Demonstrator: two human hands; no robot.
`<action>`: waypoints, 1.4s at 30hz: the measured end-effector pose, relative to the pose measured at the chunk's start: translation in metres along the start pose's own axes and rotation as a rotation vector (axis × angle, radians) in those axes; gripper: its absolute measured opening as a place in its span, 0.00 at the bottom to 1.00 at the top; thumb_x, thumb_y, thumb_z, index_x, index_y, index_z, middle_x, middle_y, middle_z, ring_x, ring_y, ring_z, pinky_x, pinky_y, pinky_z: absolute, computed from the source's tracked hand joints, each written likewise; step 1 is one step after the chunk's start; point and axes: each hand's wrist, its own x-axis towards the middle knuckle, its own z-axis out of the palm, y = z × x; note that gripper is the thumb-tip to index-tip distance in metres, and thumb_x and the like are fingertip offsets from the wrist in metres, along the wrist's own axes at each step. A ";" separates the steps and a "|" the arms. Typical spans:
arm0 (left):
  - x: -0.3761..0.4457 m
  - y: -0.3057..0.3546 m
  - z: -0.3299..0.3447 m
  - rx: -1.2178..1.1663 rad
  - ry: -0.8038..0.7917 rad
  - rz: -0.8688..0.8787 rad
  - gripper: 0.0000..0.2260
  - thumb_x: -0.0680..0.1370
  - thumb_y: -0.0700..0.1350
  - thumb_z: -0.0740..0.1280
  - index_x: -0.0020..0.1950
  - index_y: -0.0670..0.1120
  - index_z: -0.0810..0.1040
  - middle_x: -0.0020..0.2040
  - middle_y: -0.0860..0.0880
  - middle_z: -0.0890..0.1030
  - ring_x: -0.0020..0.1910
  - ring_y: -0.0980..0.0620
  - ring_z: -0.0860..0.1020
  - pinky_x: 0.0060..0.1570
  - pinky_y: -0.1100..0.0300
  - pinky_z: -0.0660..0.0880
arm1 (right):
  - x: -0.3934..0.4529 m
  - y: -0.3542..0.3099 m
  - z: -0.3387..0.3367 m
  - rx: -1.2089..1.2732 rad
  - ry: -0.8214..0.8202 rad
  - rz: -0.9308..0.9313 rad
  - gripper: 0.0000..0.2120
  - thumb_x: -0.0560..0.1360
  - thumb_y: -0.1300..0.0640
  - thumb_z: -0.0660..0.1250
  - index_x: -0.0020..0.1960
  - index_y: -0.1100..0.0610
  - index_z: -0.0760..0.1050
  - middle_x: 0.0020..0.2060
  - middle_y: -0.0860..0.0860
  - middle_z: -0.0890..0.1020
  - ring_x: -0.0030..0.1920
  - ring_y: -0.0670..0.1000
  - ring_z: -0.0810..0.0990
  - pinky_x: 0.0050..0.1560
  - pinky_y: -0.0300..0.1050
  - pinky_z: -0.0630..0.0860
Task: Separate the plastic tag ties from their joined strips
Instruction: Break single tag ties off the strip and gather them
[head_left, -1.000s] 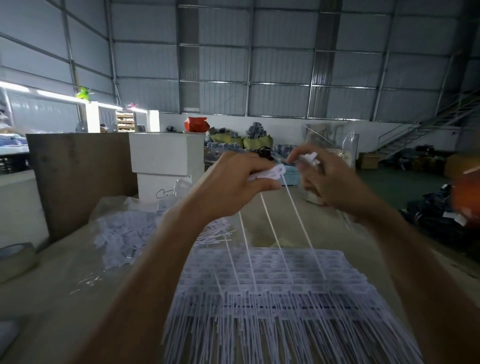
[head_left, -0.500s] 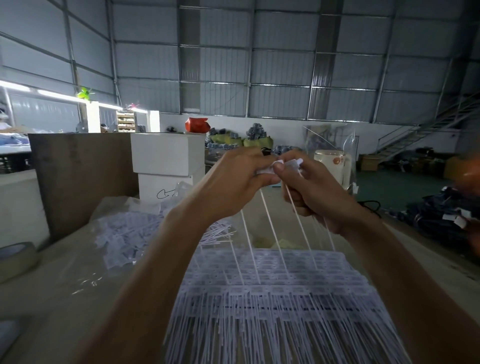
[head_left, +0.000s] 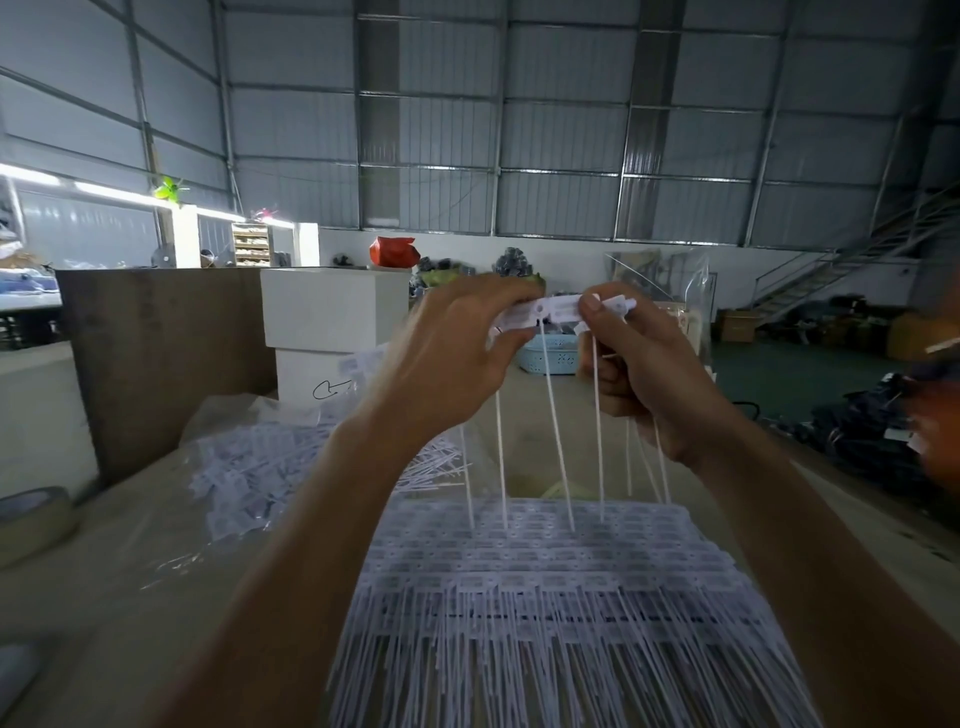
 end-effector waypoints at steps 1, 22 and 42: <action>0.000 0.001 -0.001 0.048 0.021 0.024 0.16 0.76 0.42 0.72 0.64 0.45 0.80 0.56 0.48 0.83 0.54 0.50 0.78 0.58 0.49 0.75 | -0.001 -0.001 0.001 -0.005 -0.005 -0.001 0.13 0.77 0.44 0.67 0.48 0.53 0.72 0.30 0.53 0.66 0.28 0.50 0.54 0.25 0.36 0.56; -0.002 -0.004 -0.009 0.108 -0.043 0.100 0.13 0.79 0.36 0.65 0.62 0.44 0.82 0.57 0.46 0.83 0.56 0.44 0.79 0.53 0.41 0.77 | -0.005 -0.015 0.008 -0.700 0.021 -0.426 0.05 0.82 0.55 0.64 0.47 0.53 0.72 0.29 0.45 0.75 0.28 0.44 0.74 0.30 0.43 0.71; 0.005 0.010 -0.004 -0.316 -0.026 -0.014 0.11 0.82 0.43 0.64 0.63 0.47 0.79 0.46 0.53 0.83 0.44 0.58 0.81 0.47 0.60 0.79 | -0.006 -0.021 0.004 -0.768 0.106 -0.521 0.08 0.82 0.48 0.61 0.54 0.52 0.70 0.35 0.48 0.79 0.33 0.47 0.79 0.35 0.52 0.76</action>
